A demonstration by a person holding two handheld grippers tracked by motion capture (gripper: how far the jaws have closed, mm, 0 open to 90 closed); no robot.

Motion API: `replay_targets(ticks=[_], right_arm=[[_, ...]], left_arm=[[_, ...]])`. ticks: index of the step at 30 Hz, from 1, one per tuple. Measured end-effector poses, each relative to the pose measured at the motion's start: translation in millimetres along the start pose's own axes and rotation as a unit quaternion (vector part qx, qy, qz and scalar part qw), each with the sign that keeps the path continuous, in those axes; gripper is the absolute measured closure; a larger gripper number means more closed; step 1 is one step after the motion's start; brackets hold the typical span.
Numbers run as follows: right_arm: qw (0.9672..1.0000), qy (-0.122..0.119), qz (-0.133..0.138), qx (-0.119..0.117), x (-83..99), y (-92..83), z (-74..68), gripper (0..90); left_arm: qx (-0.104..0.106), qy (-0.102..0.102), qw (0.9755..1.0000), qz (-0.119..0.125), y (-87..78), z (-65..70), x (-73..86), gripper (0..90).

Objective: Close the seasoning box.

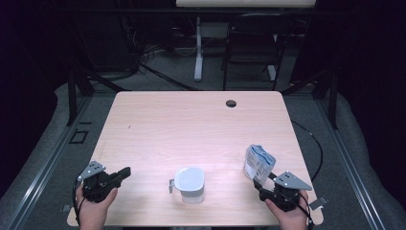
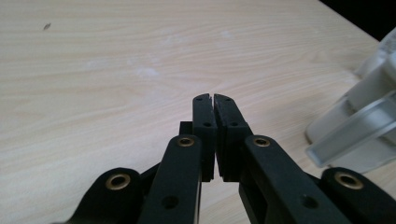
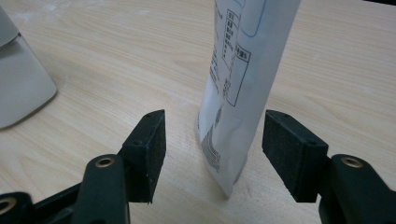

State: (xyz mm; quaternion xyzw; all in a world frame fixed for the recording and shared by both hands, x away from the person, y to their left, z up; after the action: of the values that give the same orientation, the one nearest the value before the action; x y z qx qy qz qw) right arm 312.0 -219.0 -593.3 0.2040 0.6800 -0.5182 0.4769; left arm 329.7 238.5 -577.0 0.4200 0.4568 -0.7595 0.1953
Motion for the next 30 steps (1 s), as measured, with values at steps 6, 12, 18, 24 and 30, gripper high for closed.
replay_targets(ticks=[6, 12, 18, 24, 30], right_arm=[[1.0000, -0.001, -0.003, -0.001, 0.8, 0.4, 0.2, 39.3], [1.0000, -0.001, -0.004, 0.000, 1.3, 0.9, 0.3, 39.3], [1.0000, -0.002, -0.004, -0.001, 1.4, 1.3, 0.0, 39.3], [1.0000, -0.003, -0.007, -0.002, 2.5, 2.4, -0.1, 39.3], [0.9999, -0.006, -0.011, -0.004, 3.9, 4.4, -1.6, 39.3]], left_arm=[[-0.016, -0.013, 0.9998, -0.005, 6.3, -11.3, 11.2, 79.1], [-0.021, -0.015, 0.9997, -0.003, 7.5, -14.8, 13.3, 73.4], [-0.043, -0.015, 0.9990, -0.003, 8.0, -22.9, 16.5, 61.8], [-0.080, -0.015, 0.9967, -0.004, 6.7, -35.0, 20.2, 53.8], [-0.097, -0.019, 0.9951, -0.002, 5.4, -41.1, 21.7, 50.5]])
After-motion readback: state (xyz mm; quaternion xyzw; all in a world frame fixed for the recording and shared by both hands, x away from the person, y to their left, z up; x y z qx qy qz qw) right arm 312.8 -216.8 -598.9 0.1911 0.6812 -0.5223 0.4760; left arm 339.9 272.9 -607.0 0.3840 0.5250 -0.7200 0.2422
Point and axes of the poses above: each handheld gripper's, and its own axes: y roughly forward along the jaws, x roughly out of its underside, z roughly to its right, the point moved 9 cm from there along y, roughly forward along the jaws, and after that the axes turned 1 degree about y, right-handed, at the moved point
